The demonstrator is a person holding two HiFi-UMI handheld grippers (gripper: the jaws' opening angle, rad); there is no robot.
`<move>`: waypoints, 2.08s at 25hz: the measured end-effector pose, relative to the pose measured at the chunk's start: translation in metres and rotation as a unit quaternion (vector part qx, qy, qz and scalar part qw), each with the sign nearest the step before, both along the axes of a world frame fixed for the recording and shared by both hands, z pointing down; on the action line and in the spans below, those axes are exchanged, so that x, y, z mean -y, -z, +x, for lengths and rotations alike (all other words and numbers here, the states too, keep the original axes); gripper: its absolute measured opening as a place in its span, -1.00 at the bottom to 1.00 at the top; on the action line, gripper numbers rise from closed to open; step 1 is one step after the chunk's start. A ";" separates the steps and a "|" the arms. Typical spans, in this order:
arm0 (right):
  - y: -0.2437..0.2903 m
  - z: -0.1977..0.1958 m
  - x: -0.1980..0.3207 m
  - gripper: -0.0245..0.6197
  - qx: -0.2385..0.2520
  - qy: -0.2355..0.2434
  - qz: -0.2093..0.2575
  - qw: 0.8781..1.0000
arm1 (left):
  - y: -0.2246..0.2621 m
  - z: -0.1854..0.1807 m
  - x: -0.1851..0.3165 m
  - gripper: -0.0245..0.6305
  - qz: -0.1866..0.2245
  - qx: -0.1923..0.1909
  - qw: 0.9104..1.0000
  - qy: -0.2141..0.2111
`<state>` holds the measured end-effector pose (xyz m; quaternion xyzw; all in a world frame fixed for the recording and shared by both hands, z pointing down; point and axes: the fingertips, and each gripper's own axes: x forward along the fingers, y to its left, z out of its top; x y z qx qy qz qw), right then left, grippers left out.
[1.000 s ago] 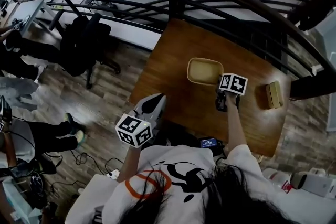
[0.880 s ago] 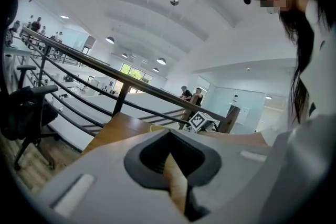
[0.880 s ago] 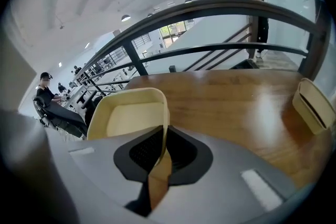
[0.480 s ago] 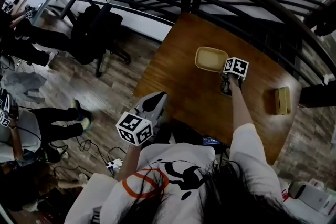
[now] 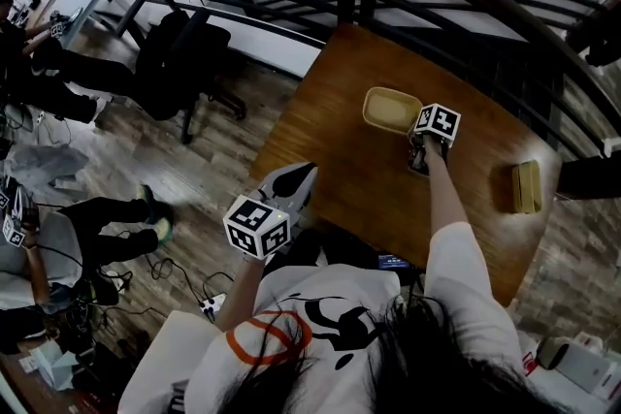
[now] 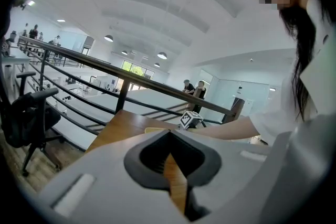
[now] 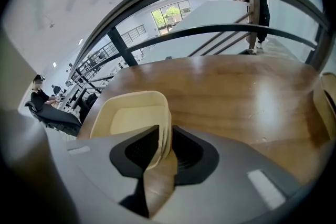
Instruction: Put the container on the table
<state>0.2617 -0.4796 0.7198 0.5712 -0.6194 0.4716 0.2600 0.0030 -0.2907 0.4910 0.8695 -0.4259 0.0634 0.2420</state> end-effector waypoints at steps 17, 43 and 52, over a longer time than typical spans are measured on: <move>0.102 -0.015 -0.043 -0.50 0.074 0.063 0.122 0.988 | 0.009 0.012 -0.002 -0.92 0.008 -0.009 0.999 -0.036; 0.199 -0.182 -0.282 -0.73 0.143 0.019 0.230 0.962 | 0.015 -0.056 -0.083 -0.92 0.027 -0.035 0.987 -0.157; 0.209 -0.208 -0.326 -0.79 0.137 0.012 0.245 0.960 | 0.010 -0.047 -0.116 -0.92 0.018 -0.050 0.979 -0.195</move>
